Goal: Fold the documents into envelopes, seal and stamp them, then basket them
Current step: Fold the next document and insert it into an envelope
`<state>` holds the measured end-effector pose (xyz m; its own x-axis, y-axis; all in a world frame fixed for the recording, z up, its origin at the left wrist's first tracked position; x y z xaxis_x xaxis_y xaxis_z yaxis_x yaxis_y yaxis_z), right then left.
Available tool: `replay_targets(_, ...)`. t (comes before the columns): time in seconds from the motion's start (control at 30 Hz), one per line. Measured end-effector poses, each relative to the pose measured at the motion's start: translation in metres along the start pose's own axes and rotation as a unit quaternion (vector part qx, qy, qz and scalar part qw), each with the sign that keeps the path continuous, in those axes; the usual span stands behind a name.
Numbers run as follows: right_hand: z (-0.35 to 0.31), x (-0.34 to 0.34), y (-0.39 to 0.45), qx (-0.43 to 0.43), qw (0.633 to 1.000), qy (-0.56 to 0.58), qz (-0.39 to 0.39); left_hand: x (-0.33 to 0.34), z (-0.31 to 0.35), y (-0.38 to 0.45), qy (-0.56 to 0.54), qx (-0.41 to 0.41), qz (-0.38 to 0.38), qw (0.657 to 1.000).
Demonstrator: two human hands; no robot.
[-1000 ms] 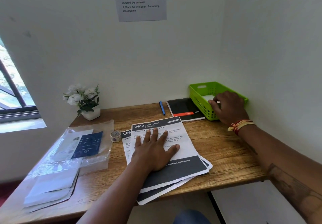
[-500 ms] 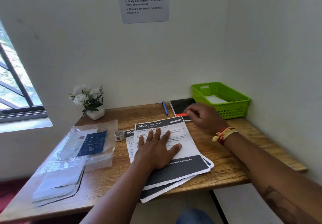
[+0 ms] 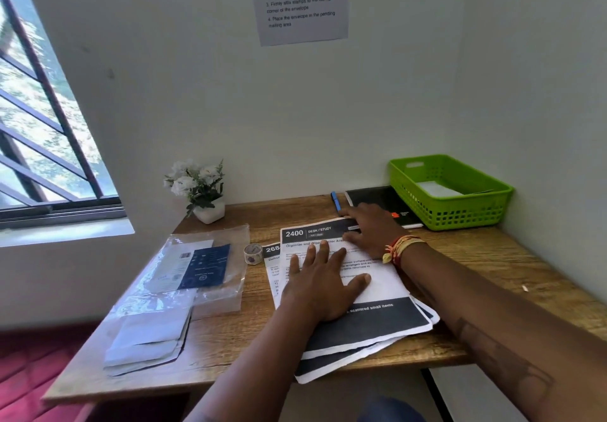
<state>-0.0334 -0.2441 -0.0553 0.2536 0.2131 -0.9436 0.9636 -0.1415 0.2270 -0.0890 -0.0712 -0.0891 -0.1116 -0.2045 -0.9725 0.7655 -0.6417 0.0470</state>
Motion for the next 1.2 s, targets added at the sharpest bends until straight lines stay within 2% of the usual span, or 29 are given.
replay_targets(0.07,-0.003,-0.007,-0.002,0.009,0.999,0.038,0.037,-0.006,-0.002,-0.004,-0.044,0.016,0.085,0.995)
replay_targets(0.17,-0.005,-0.025,-0.012,0.021,0.987,0.135,0.082,-0.019,-0.008,-0.012,-0.098,0.023,0.234,0.967)
replay_targets(0.27,0.004,-0.049,-0.026,0.076,0.966,0.212,0.129,-0.031,-0.002,-0.018,-0.088,0.029,0.255,0.963)
replay_targets(0.37,0.023,-0.068,-0.043,0.167,0.936,0.280,0.133,-0.050,0.013,-0.019,-0.052,0.061,0.283,0.956)
replay_targets(0.43,0.033,-0.074,-0.062,0.204,0.928,0.286,0.125,-0.055,0.017,-0.016,-0.067,0.049,0.268,0.960)
replay_targets(0.57,0.030,-0.070,-0.108,0.195,0.935,0.276,0.111,-0.030,0.012,-0.011,-0.083,0.005,0.070,0.994)
replay_targets(0.63,0.021,-0.064,-0.127,0.150,0.941,0.289,0.089,-0.019,0.013,-0.016,-0.061,0.027,0.029,0.997)
replay_targets(0.73,0.003,-0.058,-0.145,0.071,0.953,0.294,0.038,-0.017,0.013,-0.018,-0.066,0.041,0.051,0.996)
replay_targets(0.9,0.004,-0.043,-0.117,0.053,0.968,0.247,0.015,-0.017,0.004,-0.012,-0.089,0.045,0.050,0.994)
replay_targets(1.03,0.009,-0.024,-0.093,-0.010,0.990,0.138,-0.031,-0.019,-0.011,-0.009,-0.116,0.055,0.044,0.991)
replay_targets(1.13,0.008,-0.012,-0.087,-0.045,0.992,0.112,-0.018,-0.023,-0.017,0.000,-0.148,0.038,0.036,0.988)
replay_targets(1.2,0.010,-0.012,-0.082,-0.042,0.991,0.124,-0.007,-0.027,-0.013,0.008,-0.141,0.020,0.067,0.988)
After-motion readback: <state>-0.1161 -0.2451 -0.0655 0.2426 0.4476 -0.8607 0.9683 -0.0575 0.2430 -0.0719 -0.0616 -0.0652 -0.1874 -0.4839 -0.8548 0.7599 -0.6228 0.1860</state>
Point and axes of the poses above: each hand's wrist, its own y-axis towards the middle knuckle, its own x-axis out of the palm, z = x × y, the point moved 3 cm from there along y, towards the middle knuckle, and after that the axes turned 10 degrees about x, right-handed, at the moved point
